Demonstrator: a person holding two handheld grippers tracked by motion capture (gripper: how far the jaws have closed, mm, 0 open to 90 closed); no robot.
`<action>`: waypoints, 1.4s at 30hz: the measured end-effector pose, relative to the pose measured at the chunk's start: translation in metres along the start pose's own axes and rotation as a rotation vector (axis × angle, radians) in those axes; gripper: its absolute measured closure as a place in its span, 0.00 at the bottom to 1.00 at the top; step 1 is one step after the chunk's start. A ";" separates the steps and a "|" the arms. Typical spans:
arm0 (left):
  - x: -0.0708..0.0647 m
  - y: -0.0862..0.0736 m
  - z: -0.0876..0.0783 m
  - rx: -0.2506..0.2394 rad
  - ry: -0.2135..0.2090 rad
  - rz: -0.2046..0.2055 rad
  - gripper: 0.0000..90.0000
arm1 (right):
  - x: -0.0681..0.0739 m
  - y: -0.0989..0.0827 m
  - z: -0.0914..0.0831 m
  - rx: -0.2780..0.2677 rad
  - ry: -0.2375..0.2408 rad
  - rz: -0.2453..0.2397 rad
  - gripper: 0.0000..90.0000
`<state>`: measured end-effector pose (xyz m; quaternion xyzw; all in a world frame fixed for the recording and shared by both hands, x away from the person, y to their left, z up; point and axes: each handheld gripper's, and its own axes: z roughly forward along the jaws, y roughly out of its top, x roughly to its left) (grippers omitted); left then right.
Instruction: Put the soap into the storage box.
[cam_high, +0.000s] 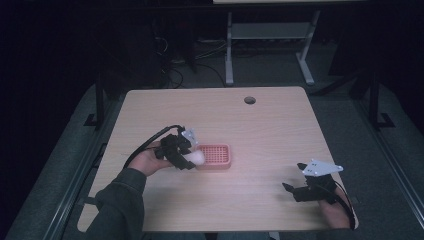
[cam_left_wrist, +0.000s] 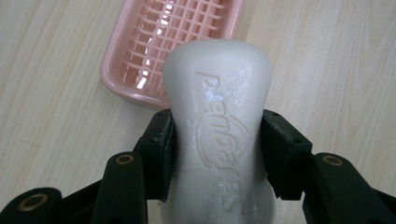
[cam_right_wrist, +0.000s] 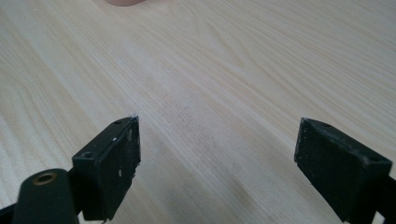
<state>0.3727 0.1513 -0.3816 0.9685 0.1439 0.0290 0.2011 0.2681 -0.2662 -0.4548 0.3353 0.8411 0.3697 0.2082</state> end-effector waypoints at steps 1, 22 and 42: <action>0.000 0.002 0.000 -0.002 -0.001 -0.002 0.55 | 0.000 0.000 0.000 -0.001 0.001 0.001 0.15; 0.014 0.023 0.010 0.006 -0.007 0.003 0.55 | -0.002 -0.001 0.000 -0.010 0.003 0.005 0.15; 0.024 0.037 0.027 0.013 -0.026 -0.005 0.55 | -0.003 -0.002 -0.002 -0.014 0.002 0.019 0.15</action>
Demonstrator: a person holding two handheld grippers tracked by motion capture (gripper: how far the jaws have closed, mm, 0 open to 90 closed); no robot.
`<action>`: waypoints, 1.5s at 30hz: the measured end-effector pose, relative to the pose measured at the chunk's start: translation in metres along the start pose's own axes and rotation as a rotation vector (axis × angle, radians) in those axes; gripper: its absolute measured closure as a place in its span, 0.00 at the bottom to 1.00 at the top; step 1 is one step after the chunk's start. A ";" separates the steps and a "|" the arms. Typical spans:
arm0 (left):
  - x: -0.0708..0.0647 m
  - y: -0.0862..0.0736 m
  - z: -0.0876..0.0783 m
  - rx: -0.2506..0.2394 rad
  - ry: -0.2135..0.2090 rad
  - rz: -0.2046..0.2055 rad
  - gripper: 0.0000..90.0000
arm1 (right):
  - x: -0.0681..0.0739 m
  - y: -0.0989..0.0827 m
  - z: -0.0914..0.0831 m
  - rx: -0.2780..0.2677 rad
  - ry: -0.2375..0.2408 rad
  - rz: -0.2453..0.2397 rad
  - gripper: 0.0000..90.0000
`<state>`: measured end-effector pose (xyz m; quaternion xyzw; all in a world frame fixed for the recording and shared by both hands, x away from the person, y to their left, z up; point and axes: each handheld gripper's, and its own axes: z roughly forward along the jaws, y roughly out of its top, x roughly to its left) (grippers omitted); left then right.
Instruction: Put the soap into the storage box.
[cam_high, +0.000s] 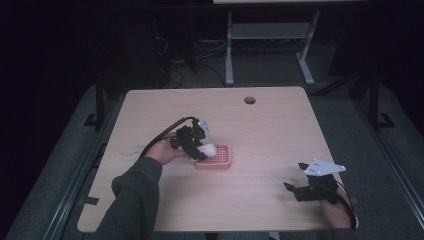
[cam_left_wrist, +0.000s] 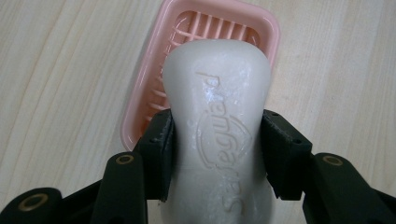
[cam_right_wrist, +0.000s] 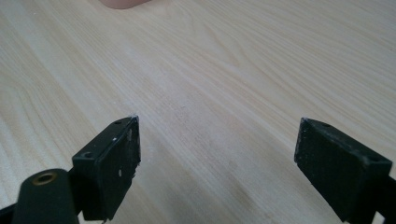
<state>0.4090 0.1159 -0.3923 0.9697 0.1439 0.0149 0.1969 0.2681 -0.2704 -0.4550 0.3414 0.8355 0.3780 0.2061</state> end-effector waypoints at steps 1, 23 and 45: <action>0.001 0.000 0.000 -0.001 0.001 -0.002 0.55 | 0.000 0.000 0.000 0.000 0.000 0.000 0.15; 0.008 0.013 0.016 0.002 -0.008 0.006 0.55 | -0.001 -0.001 0.000 0.000 0.003 -0.001 0.15; 0.008 0.026 0.034 0.033 -0.010 0.026 0.55 | -0.002 -0.001 0.000 -0.001 0.005 0.001 0.15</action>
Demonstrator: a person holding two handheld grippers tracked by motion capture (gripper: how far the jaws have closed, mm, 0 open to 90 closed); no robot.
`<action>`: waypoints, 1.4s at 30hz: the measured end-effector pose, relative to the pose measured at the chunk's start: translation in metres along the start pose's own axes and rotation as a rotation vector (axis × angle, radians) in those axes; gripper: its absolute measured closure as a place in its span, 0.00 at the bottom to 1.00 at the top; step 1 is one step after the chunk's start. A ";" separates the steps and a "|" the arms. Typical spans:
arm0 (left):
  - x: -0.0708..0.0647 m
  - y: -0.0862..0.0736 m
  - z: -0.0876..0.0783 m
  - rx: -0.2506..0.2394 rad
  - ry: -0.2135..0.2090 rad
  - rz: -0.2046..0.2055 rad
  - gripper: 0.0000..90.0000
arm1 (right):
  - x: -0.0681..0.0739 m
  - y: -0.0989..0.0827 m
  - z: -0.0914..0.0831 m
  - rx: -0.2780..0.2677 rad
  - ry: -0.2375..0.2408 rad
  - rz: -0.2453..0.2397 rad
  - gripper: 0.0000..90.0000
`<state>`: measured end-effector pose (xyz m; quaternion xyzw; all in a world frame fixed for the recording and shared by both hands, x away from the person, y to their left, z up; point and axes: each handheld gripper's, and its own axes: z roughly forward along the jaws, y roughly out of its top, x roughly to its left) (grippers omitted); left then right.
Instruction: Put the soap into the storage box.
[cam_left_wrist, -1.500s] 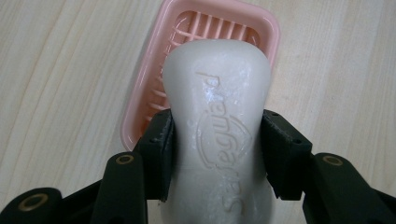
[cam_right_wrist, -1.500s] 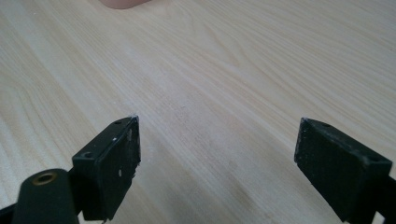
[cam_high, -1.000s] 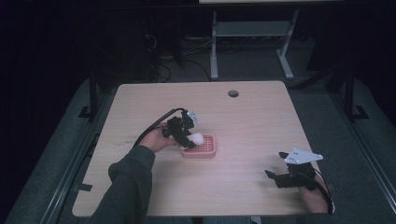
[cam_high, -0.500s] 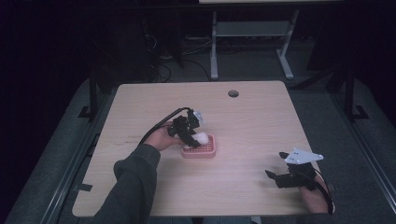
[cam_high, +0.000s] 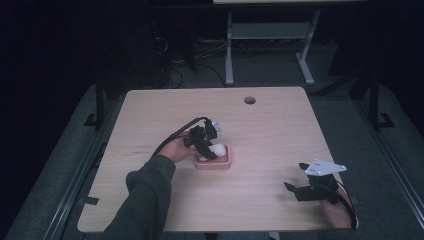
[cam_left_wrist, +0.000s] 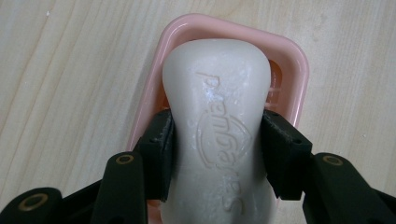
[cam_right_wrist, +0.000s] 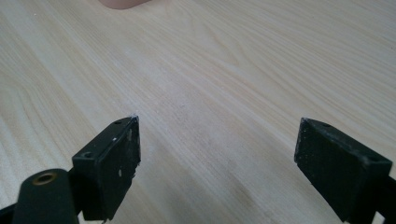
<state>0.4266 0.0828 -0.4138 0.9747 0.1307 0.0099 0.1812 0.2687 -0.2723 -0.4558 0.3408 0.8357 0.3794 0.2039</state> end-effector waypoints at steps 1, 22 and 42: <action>0.000 0.000 0.000 -0.001 -0.002 0.000 0.55 | 0.000 0.000 0.000 0.000 0.000 0.000 0.15; -0.002 0.003 0.009 0.032 0.001 0.009 0.54 | 0.000 0.001 0.001 0.000 0.001 0.001 0.15; -0.004 0.002 -0.001 0.015 0.030 0.013 0.49 | 0.002 0.002 0.002 0.006 0.004 -0.002 0.15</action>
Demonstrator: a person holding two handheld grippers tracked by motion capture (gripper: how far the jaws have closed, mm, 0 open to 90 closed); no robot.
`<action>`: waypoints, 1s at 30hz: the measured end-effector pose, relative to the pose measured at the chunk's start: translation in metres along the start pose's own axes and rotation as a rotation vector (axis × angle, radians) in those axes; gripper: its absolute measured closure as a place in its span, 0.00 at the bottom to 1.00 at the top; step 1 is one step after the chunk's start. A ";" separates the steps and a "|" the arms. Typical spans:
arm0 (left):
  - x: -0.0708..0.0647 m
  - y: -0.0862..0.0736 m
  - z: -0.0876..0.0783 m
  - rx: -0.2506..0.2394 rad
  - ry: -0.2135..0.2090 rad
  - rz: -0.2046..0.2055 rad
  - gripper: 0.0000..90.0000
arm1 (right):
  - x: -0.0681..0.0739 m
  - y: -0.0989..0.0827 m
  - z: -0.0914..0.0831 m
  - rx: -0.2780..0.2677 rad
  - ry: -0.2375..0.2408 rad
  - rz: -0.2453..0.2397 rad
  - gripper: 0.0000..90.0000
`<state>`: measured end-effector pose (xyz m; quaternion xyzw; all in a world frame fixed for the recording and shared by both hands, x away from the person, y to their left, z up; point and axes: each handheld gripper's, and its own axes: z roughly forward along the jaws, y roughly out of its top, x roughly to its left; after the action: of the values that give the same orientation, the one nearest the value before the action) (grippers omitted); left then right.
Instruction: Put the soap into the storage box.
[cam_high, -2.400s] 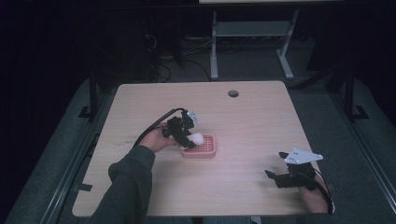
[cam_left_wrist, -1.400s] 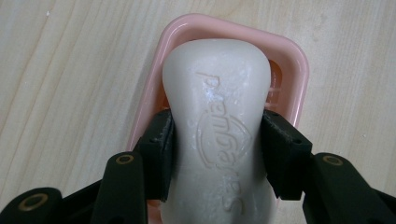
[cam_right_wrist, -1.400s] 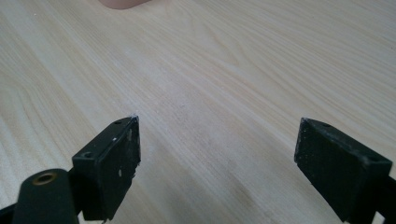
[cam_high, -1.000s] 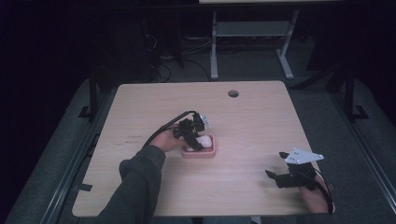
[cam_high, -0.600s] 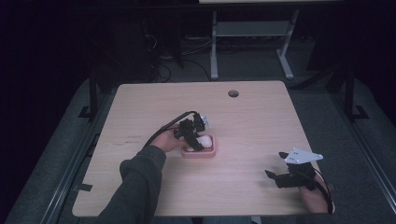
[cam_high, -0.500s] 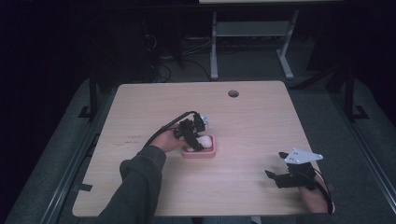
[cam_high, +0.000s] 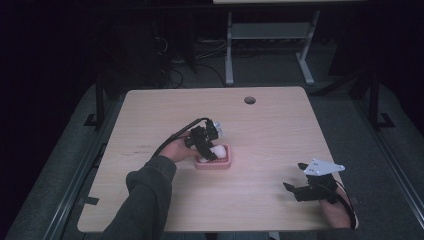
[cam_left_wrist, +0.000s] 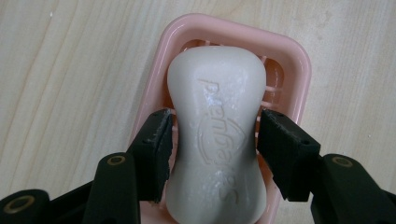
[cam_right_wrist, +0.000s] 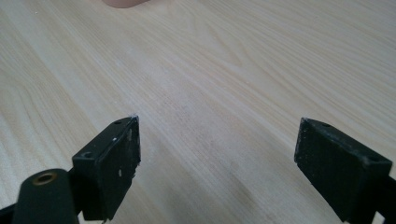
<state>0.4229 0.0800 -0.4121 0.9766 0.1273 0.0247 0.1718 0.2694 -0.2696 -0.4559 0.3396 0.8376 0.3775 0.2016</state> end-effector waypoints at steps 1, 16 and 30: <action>0.000 -0.001 -0.002 0.000 0.004 -0.004 0.49 | 0.000 0.000 0.000 -0.001 0.000 -0.004 0.15; -0.004 -0.004 -0.012 -0.010 0.012 -0.013 0.45 | 0.001 0.001 0.001 0.005 0.000 -0.006 0.15; -0.006 -0.015 -0.018 -0.037 0.023 -0.037 0.41 | 0.002 0.001 0.002 0.011 0.000 -0.017 0.15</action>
<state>0.4116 0.0975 -0.4001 0.9703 0.1468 0.0351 0.1890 0.2695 -0.2665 -0.4562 0.3336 0.8424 0.3714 0.2029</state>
